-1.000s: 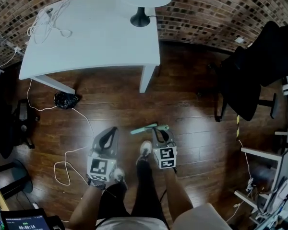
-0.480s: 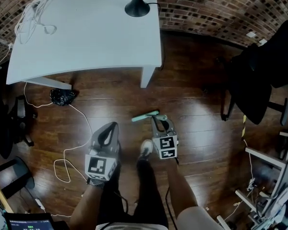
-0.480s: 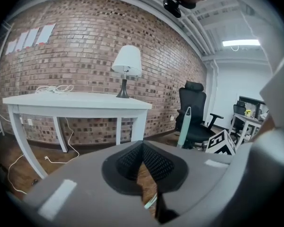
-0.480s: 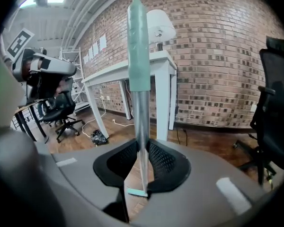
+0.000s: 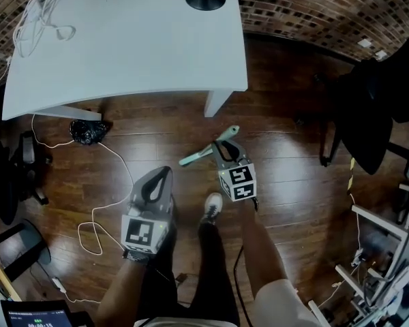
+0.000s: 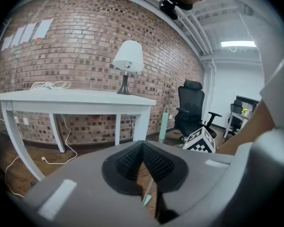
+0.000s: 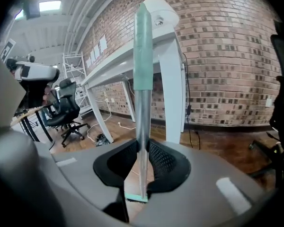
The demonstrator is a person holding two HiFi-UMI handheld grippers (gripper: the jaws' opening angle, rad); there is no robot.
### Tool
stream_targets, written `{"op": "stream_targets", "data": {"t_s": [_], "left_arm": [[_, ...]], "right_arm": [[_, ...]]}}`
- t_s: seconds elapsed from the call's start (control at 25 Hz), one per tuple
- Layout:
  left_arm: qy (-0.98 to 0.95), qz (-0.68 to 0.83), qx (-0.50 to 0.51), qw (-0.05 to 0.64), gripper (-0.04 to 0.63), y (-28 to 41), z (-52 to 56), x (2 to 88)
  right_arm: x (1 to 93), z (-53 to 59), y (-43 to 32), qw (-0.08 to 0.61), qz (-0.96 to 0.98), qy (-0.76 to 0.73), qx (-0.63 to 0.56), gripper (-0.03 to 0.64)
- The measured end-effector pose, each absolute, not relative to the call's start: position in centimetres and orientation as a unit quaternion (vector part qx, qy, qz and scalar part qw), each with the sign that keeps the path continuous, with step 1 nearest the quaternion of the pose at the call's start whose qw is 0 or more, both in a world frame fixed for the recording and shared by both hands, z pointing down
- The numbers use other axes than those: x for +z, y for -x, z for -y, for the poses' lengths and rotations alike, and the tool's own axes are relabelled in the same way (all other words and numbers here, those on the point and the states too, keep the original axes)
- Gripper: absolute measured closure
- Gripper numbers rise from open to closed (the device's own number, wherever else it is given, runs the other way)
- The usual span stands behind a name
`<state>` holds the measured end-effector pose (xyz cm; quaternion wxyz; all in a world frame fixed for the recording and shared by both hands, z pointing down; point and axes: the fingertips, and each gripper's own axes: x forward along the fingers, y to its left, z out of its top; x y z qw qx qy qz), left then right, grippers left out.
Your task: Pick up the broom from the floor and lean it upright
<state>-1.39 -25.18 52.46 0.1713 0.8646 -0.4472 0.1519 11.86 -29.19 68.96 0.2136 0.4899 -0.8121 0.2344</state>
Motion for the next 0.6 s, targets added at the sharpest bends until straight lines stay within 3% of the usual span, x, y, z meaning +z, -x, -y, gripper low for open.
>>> {"op": "stream_targets", "data": {"t_s": [0.6], "left_arm": [[-0.866, 0.445, 0.143, 0.175, 0.595, 0.1, 27.4, 53.4]], "right_arm": [[70.2, 34.6, -11.3, 0.203, 0.820, -0.482, 0.234, 0.525]]}}
